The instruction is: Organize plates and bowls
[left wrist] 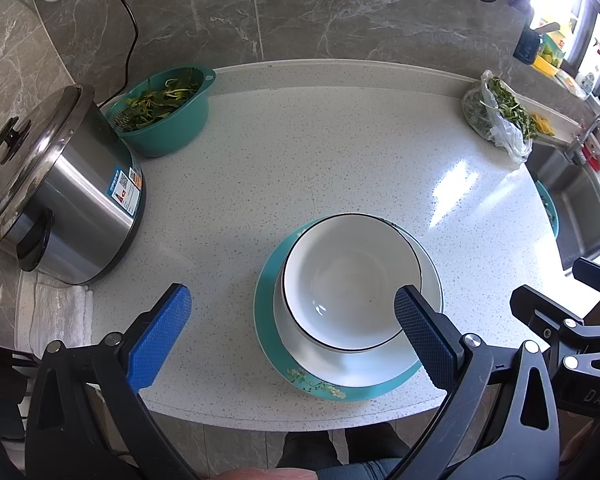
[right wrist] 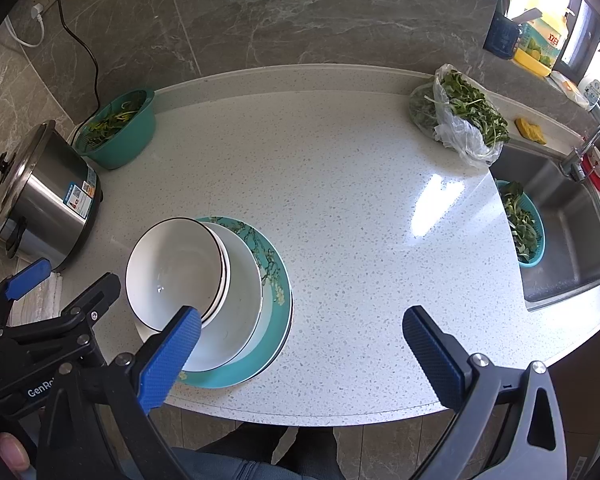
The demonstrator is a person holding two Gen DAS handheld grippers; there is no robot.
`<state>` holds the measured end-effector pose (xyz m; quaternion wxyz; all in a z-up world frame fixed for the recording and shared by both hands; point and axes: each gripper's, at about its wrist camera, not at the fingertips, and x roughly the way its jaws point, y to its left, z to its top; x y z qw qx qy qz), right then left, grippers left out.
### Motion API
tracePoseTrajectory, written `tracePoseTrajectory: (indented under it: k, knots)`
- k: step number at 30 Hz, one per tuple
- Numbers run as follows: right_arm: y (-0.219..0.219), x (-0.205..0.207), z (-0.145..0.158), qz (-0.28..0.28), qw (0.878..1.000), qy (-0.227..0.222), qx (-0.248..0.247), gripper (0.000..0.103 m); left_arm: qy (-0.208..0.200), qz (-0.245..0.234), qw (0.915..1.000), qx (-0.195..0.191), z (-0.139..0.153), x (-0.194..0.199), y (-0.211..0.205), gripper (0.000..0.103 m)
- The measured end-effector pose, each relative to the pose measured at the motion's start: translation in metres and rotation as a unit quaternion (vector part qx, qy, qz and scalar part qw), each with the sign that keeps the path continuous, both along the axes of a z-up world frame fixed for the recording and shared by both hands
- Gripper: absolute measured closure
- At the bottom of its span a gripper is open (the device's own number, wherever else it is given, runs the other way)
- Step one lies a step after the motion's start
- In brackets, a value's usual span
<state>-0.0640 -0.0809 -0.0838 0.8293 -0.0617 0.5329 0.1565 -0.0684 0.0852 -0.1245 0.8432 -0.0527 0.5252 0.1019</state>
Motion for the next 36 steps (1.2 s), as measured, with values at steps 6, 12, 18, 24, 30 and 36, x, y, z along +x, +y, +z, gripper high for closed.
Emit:
tracePoseTrajectory:
  k: [6, 12, 18, 24, 30, 36]
  knots:
    - [0.0041, -0.0001, -0.0015, 0.002, 1.000, 0.000, 0.000, 0.000, 0.001, 0.001, 1.0000, 0.000, -0.0022, 0.0013, 0.0008, 0.000]
    - [0.0028, 0.0002, -0.0014, 0.001, 1.000, 0.001, 0.000, 0.000, 0.001, 0.001, 1.0000, 0.000, -0.0024, 0.0014, 0.0008, 0.000]
    - [0.0041, 0.0005, -0.0018, 0.002, 1.000, 0.001, 0.000, 0.000, 0.003, 0.002, 1.0000, 0.000, -0.0039, 0.0030, 0.0024, 0.000]
    - [0.0039, 0.0011, -0.0016, 0.002, 1.000, 0.001, -0.001, 0.000, 0.003, 0.002, 1.0000, -0.001, -0.0057, 0.0055, 0.0028, 0.000]
    - [0.0059, 0.0017, -0.0022, 0.003, 1.000, 0.002, 0.000, 0.000, 0.005, 0.004, 1.0000, -0.002, -0.0074, 0.0074, 0.0026, 0.000]
    - [0.0057, 0.0037, -0.0028, 0.004, 1.000, 0.002, 0.000, 0.000, 0.007, 0.005, 1.0000, -0.003, -0.0086, 0.0085, 0.0029, 0.000]
